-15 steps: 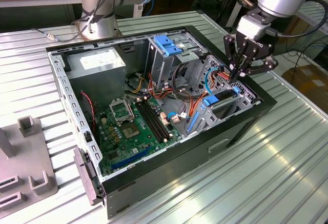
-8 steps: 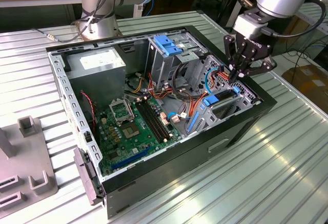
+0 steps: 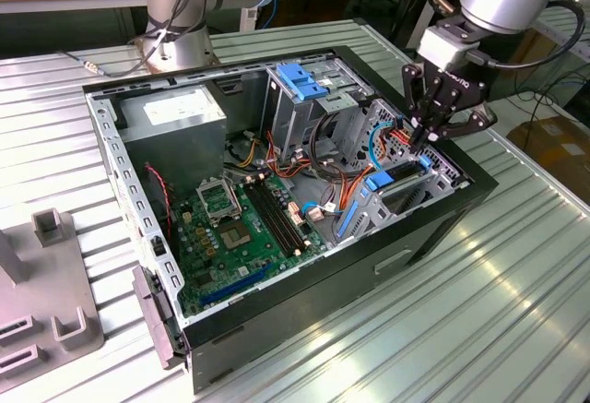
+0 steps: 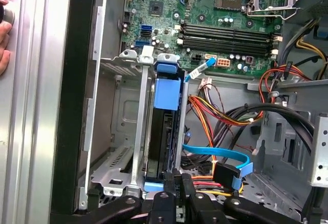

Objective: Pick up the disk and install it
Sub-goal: 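Insert the first disk wire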

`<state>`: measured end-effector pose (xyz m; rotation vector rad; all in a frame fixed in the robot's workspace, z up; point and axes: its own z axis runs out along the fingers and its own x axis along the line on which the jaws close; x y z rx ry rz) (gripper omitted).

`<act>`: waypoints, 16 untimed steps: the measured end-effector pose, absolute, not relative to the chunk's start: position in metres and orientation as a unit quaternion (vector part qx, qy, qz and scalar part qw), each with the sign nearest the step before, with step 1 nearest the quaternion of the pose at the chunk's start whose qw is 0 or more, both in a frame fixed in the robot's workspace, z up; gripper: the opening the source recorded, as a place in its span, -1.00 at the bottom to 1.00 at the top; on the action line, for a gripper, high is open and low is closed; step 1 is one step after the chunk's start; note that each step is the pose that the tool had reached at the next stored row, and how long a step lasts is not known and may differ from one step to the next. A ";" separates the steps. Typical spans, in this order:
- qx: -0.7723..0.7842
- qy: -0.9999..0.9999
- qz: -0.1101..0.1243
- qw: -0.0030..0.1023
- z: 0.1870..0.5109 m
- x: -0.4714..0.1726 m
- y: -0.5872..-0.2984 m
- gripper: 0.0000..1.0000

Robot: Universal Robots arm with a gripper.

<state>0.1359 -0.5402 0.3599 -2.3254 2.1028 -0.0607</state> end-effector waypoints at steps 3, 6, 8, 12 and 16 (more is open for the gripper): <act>-0.738 0.675 -0.019 0.003 0.360 0.136 -0.544 -0.66; -0.734 0.678 -0.019 0.003 0.359 0.135 -0.546 -0.66; -0.733 0.680 -0.019 0.003 0.359 0.134 -0.547 -0.66; -0.716 0.698 -0.020 0.002 0.358 0.133 -0.547 -0.66; -0.716 0.698 -0.019 0.002 0.358 0.127 -0.547 -0.66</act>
